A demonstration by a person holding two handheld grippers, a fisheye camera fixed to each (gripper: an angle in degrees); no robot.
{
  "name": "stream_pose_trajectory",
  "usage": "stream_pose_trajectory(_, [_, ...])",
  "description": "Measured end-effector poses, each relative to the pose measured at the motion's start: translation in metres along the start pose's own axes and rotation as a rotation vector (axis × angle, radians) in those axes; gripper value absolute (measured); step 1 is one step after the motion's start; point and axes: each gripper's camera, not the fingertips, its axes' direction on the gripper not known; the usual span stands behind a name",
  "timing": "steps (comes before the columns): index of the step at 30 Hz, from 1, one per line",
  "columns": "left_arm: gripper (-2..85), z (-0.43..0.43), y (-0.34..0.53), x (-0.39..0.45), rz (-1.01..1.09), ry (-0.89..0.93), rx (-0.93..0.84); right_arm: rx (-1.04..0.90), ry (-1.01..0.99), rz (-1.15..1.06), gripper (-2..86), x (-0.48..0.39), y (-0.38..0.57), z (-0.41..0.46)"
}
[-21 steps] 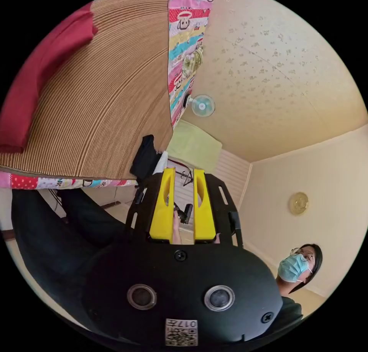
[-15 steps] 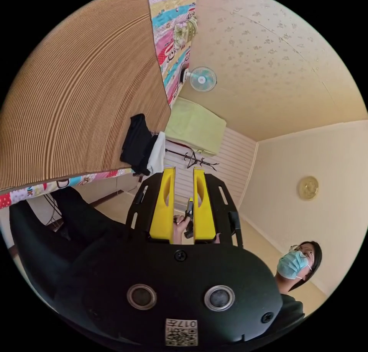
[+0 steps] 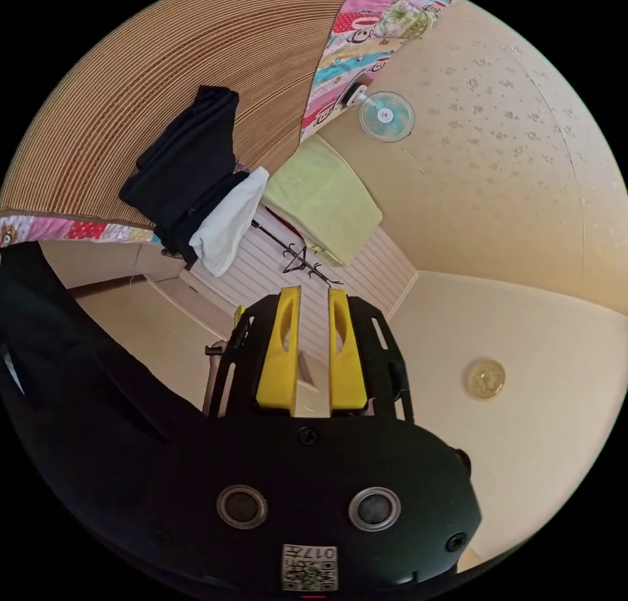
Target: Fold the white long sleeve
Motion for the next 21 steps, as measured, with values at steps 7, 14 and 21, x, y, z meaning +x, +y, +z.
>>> stream_pose_trajectory(7, [7.3,-0.007,-0.049,0.027,0.092,0.075,0.110,-0.133,0.022,0.009,12.4,0.027,-0.111,0.090])
stream_pose_trajectory(14, [7.9,-0.063,-0.070,0.032,0.122,0.101,0.211,-0.263,-0.048,0.235,6.4,0.033,-0.104,0.188])
stream_pose_trajectory(21, [8.0,-0.102,-0.090,0.036,0.135,0.168,0.216,0.201,-0.674,-0.083,4.3,-0.052,-0.133,0.066])
